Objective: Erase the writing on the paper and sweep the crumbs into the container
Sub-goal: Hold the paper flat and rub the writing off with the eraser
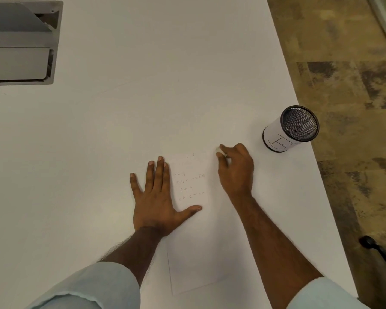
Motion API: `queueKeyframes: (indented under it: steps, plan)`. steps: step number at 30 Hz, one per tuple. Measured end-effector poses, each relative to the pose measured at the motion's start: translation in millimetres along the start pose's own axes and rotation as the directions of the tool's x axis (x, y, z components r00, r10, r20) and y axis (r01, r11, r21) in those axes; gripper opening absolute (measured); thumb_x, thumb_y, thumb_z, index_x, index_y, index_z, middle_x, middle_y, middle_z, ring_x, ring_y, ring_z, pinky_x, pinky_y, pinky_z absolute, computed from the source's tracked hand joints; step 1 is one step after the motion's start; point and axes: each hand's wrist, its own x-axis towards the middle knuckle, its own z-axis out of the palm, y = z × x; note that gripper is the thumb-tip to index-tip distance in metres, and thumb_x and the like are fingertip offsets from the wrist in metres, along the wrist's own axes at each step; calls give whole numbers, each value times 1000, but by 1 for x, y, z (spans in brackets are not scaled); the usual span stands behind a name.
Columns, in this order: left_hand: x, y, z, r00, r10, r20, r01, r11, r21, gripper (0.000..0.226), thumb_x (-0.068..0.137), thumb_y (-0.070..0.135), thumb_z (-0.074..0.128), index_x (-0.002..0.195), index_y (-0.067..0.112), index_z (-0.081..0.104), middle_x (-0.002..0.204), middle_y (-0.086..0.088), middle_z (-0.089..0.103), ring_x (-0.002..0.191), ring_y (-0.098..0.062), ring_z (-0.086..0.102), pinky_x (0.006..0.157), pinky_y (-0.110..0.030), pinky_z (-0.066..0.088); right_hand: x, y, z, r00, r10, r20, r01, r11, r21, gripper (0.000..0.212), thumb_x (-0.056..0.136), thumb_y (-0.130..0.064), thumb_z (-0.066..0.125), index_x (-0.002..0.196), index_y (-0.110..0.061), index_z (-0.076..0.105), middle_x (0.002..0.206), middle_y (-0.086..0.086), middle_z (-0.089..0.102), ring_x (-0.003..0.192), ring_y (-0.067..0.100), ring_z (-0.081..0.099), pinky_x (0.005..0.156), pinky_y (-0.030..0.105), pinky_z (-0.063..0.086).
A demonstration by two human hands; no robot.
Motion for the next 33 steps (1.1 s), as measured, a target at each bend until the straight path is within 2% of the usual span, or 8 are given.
queueKeyframes:
  steps: [4, 8, 10, 15, 20, 25, 30, 33]
  plan:
    - [1, -1, 2, 1000, -2, -1, 2, 1000, 0, 131, 68, 103, 17, 159, 10, 1, 169, -6, -6, 155, -26, -7, 119, -68, 0, -21, -11, 5, 976, -151, 156, 154, 988, -2, 22, 87, -8, 66, 108, -7, 71, 80, 1, 52, 72, 18, 54, 62, 34, 52]
    - [1, -1, 3, 1000, 4, -3, -4, 1000, 4, 131, 68, 103, 16, 159, 10, -1, 168, -6, -7, 155, -26, -8, 119, -67, -1, 0, 1, 0, 997, -52, 58, 55, 997, -59, 19, 86, -7, 66, 105, -6, 72, 80, 5, 54, 73, 23, 56, 63, 36, 52]
    - [1, -2, 3, 1000, 6, -11, -6, 1000, -2, 131, 68, 103, 16, 159, 10, -1, 168, -6, -7, 155, -26, -7, 119, -67, -1, 5, 2, -2, 999, -19, 31, 19, 1000, -17, 18, 87, -7, 67, 103, -6, 72, 79, 3, 53, 71, 20, 56, 64, 34, 52]
    - [1, 0, 2, 1000, 3, -6, -3, 1000, -4, 131, 68, 103, 16, 159, 10, 2, 169, -6, -5, 155, -26, -6, 119, -67, 0, -16, -13, 3, 974, -145, 173, 146, 989, 9, 20, 86, -7, 66, 105, -5, 71, 81, 2, 52, 73, 20, 55, 65, 31, 51]
    - [1, -1, 3, 1000, -2, -7, 2, 1000, 3, 131, 68, 103, 15, 159, 10, 0, 168, -4, -7, 155, -25, -9, 119, -67, -1, 6, -5, 3, 998, -18, 66, 21, 999, -46, 18, 86, -6, 66, 103, -6, 72, 83, 3, 53, 76, 23, 57, 67, 40, 55]
    - [1, 0, 3, 1000, 1, -11, -1, 1000, -12, 131, 68, 103, 16, 159, 10, 2, 169, -5, -6, 155, -25, -8, 119, -67, 0, -13, -9, 1, 975, -137, 175, 139, 990, 5, 19, 87, -8, 66, 105, -8, 72, 81, 0, 51, 75, 19, 55, 65, 33, 52]
    - [0, -1, 2, 1000, 7, -12, -7, 1000, -15, 131, 68, 103, 15, 159, 11, -2, 168, -5, -8, 155, -25, -9, 119, -67, -2, 11, 4, -3, 998, -7, 59, 8, 1000, -25, 18, 85, -7, 68, 102, -10, 73, 81, 4, 56, 75, 21, 58, 67, 33, 52]
    - [1, -1, 3, 1000, 6, -10, -6, 1000, -21, 131, 68, 103, 15, 159, 11, -2, 168, -5, -8, 155, -26, -9, 119, -67, -2, 5, -1, -4, 994, -56, 93, 50, 997, 59, 19, 86, -8, 69, 104, -9, 73, 82, 3, 55, 73, 17, 57, 67, 29, 51]
